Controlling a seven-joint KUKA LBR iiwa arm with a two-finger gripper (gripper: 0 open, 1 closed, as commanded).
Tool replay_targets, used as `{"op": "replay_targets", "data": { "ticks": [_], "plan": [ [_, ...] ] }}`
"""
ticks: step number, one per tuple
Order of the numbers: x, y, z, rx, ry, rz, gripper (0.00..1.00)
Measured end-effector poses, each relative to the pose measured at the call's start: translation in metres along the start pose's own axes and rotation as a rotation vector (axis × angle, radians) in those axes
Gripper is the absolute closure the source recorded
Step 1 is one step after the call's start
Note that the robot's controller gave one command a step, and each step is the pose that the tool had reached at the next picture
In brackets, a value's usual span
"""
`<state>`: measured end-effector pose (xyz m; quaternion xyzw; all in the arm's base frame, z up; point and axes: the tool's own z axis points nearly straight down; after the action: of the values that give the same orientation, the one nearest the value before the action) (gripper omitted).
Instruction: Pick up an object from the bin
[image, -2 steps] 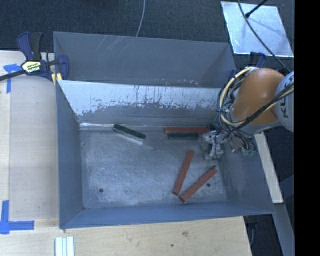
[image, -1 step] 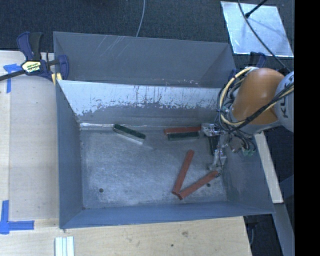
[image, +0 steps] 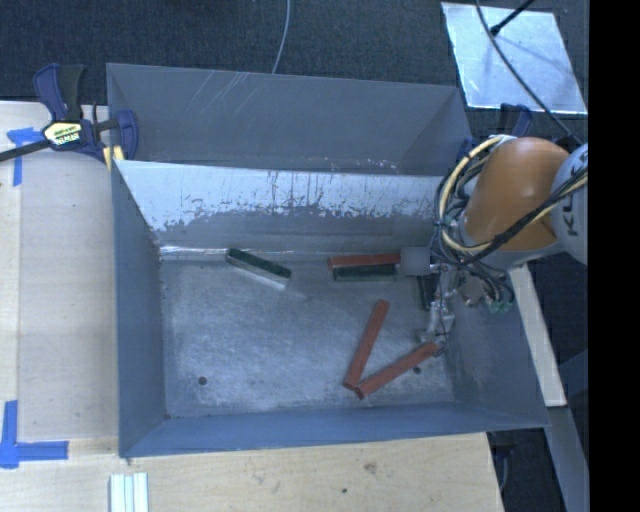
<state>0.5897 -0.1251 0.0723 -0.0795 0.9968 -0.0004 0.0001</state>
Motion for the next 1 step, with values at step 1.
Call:
{"op": "replay_targets", "data": {
  "ticks": [1],
  "plan": [
    [0.0212,0.0178,-0.0229,-0.001,0.000,-0.379,0.00]
  ]
}}
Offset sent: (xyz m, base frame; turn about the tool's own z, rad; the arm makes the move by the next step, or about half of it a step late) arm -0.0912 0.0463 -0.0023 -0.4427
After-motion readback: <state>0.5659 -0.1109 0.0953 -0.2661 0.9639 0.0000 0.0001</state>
